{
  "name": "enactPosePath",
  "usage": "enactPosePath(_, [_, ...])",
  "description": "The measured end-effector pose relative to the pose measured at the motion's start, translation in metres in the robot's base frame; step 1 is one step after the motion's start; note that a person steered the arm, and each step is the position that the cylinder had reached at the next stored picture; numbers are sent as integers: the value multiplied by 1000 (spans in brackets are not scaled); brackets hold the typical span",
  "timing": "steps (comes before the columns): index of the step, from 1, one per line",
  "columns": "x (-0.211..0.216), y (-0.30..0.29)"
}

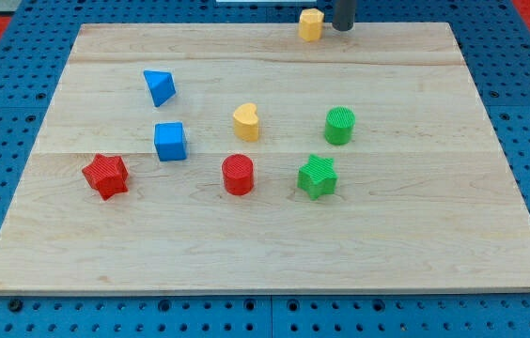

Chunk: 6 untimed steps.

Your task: Slide the yellow hexagon to the top center

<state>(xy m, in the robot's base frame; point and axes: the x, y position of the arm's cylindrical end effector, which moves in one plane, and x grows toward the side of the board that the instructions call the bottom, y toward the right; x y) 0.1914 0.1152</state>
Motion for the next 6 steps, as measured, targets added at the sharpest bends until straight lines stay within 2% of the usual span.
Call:
enactPosePath(2, [1,-6])
enactPosePath(5, [1,-77])
enactPosePath(6, [15,-69])
